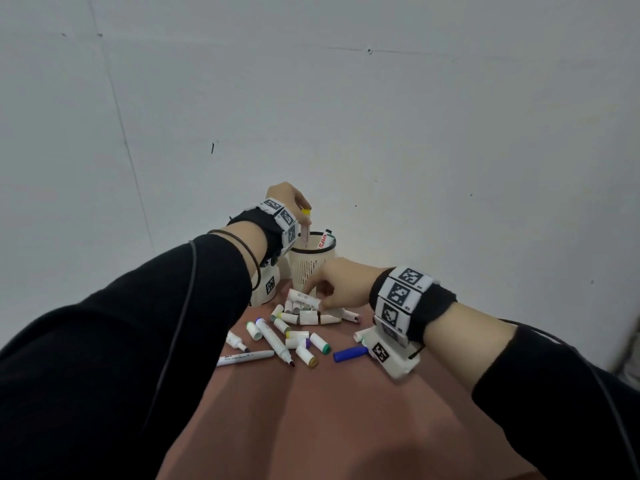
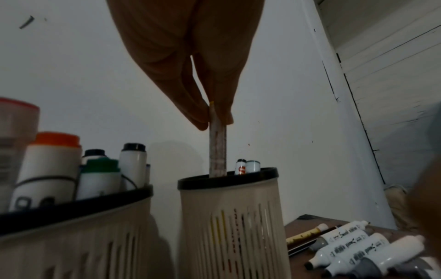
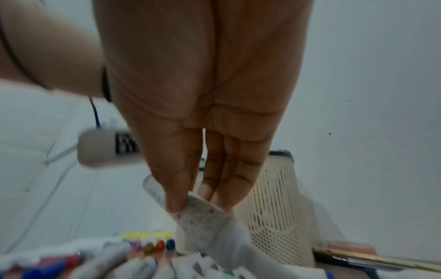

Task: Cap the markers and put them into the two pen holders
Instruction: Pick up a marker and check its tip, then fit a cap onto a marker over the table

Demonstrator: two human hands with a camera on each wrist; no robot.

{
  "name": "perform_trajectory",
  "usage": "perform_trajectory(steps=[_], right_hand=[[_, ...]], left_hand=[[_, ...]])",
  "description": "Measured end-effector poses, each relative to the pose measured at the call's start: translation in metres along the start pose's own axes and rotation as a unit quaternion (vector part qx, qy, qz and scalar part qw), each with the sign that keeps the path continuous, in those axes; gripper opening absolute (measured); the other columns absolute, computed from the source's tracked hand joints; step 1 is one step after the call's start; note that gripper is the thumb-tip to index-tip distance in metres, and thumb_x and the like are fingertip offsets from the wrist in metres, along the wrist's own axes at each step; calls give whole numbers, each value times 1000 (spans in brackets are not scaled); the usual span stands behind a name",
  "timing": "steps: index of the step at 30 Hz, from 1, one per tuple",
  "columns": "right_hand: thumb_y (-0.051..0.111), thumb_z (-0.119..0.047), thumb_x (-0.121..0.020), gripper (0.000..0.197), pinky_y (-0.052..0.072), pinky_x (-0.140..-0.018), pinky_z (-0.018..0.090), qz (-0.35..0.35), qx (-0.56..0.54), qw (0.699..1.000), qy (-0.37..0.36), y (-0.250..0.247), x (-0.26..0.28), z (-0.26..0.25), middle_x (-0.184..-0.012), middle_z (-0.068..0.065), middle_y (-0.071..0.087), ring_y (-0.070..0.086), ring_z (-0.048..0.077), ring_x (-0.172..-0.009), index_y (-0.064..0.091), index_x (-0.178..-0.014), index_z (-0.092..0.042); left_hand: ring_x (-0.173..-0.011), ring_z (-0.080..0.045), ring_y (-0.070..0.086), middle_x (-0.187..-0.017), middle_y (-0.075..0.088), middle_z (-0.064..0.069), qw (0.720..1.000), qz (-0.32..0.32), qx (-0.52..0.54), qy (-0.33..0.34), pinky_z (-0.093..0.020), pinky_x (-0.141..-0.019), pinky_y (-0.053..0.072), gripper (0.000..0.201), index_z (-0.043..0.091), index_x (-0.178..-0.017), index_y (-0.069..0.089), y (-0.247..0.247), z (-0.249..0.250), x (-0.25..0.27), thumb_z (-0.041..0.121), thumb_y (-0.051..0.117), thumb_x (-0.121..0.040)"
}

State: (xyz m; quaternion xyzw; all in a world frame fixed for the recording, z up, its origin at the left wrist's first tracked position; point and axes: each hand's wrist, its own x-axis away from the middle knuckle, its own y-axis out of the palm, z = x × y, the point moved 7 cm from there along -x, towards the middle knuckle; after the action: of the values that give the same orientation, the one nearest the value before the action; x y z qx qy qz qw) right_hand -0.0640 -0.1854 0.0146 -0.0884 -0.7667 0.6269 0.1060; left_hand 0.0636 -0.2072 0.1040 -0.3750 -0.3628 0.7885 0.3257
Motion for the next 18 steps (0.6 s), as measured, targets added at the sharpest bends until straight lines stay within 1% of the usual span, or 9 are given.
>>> perform_trajectory(steps=[2,3,5,6,9,12,14,16,18], right_hand=[[65,-12,-86,38,45,-78,25,25,-35,999,-2,-8,11,0,-101,10,65,51,12,-83,60,-123,-14],[66,-11,-85,37,45,-78,22,40,-56,998,-3,-11,17,0,-103,10,66,51,11,-83,61,-122,-15],[68,-11,-84,37,43,-74,13,72,-100,992,0,-17,28,1,-99,7,67,53,9,-83,63,-120,-16],[70,-10,-83,37,43,-75,12,87,-133,987,8,-18,34,3,-96,4,66,54,8,-83,63,-119,-16],[73,-6,-80,38,50,-83,23,126,-278,952,36,-18,49,10,-87,0,64,59,9,-79,64,-116,-14],[72,-2,-78,37,53,-79,25,144,-400,903,59,-10,65,11,-83,0,66,62,11,-75,65,-114,-10],[69,0,-80,35,52,-77,26,152,-481,861,66,-3,75,10,-88,8,70,63,16,-81,65,-113,-9],[64,2,-83,29,50,-75,29,163,-576,798,64,5,84,6,-102,20,70,61,25,-87,65,-110,-9],[57,5,-87,27,51,-68,25,171,-666,724,52,14,90,1,-104,22,68,59,26,-88,64,-111,-6]], left_hand=[[-99,-18,64,-107,70,-6,1000,-19,-3,-12,-25,-84,51,34,11,-106,72,6,-5,3,15,79,-73],[-98,-18,65,-106,70,-6,999,-31,-3,-16,-25,-82,50,34,12,-105,72,9,-9,4,14,80,-72],[-97,-17,65,-104,71,-6,999,-52,-4,-11,-25,-81,50,32,13,-104,73,12,-13,9,14,80,-73],[-97,-16,65,-104,71,-5,998,-61,-6,-3,-24,-82,50,30,13,-103,73,12,-14,11,15,79,-74],[-99,-15,64,-104,71,-5,997,-70,-8,13,-23,-77,48,27,12,-104,73,7,-18,22,14,76,-77],[-97,-13,64,-101,71,-4,998,-61,-3,26,-20,-78,45,26,12,-103,73,-3,-24,36,15,76,-78],[-95,-11,64,-98,72,-1,997,-65,-6,38,-19,-77,44,24,14,-102,73,-8,-27,49,15,75,-78],[-92,-9,64,-96,72,1,995,-87,-18,47,-19,-80,45,21,15,-99,73,-8,-32,65,14,75,-78],[-92,-10,65,-96,72,1,990,-119,-50,57,-22,-85,49,19,15,-96,73,-6,-40,82,13,75,-78]])
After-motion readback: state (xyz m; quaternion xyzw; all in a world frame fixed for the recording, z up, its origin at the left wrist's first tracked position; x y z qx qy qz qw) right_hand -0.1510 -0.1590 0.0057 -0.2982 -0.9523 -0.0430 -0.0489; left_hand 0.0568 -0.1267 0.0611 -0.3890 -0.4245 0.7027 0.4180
